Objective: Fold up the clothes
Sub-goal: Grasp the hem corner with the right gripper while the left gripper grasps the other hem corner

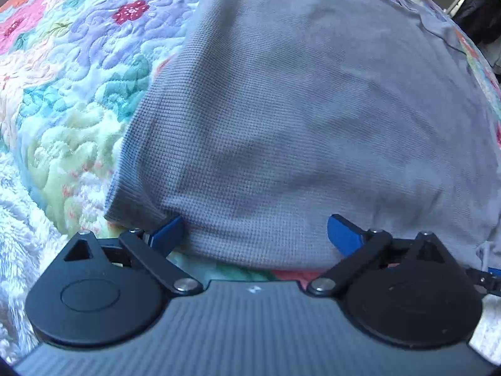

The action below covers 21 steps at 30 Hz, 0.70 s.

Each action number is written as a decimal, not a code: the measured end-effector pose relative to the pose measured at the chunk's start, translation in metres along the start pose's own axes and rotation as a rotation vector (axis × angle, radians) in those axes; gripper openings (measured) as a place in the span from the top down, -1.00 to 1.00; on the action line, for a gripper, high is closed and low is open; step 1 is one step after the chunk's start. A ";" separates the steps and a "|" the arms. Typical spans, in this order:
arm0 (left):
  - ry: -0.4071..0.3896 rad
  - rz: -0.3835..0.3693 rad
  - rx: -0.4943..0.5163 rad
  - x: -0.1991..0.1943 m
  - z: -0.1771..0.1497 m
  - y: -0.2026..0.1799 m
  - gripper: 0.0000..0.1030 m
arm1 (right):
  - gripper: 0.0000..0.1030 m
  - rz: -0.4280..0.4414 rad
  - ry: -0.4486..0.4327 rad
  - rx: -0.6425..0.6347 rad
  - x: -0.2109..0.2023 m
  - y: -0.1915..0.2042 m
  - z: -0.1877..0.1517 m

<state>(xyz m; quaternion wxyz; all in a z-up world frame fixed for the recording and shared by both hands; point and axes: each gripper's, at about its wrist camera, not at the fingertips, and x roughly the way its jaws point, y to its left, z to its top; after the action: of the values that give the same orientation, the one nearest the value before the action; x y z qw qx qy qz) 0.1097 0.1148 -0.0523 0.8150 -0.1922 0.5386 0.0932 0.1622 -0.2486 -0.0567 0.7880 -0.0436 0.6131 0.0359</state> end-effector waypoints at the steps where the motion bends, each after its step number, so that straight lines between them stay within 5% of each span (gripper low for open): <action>1: -0.032 0.010 0.008 -0.002 -0.001 0.001 -0.86 | 0.64 0.001 -0.013 0.001 -0.002 -0.001 -0.001; 3: -0.097 0.031 0.023 -0.006 -0.002 0.004 -0.28 | 0.70 0.002 -0.043 0.007 -0.006 -0.002 -0.003; 4: -0.128 0.040 0.029 -0.008 -0.003 0.005 0.46 | 0.72 -0.004 -0.075 0.025 -0.012 -0.004 -0.005; 5: -0.146 0.043 0.025 -0.011 -0.003 0.008 0.80 | 0.73 -0.009 -0.108 0.043 -0.017 -0.006 -0.007; 8: -0.169 0.032 0.010 -0.016 -0.003 0.014 0.96 | 0.73 -0.019 -0.228 0.097 -0.033 -0.011 -0.017; 12: -0.129 -0.021 -0.016 -0.014 -0.005 0.018 0.96 | 0.75 -0.022 -0.376 0.099 -0.050 -0.008 -0.030; 14: -0.106 -0.047 -0.033 -0.013 -0.006 0.020 0.78 | 0.75 -0.035 -0.422 0.091 -0.054 -0.003 -0.033; 15: -0.077 -0.063 -0.063 -0.010 -0.008 0.023 0.64 | 0.75 -0.042 -0.425 0.083 -0.054 -0.001 -0.032; 17: -0.064 -0.119 -0.107 -0.006 -0.012 0.029 0.04 | 0.75 -0.056 -0.429 0.068 -0.052 0.003 -0.032; 21: -0.054 -0.189 -0.114 0.002 -0.012 0.026 -0.63 | 0.75 -0.060 -0.410 0.061 -0.050 0.003 -0.026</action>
<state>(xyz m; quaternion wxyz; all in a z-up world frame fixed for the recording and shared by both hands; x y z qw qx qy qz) 0.0908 0.1328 -0.0635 0.8222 -0.2855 0.4897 0.0517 0.1245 -0.2493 -0.0148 0.8980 -0.0298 0.4390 0.0020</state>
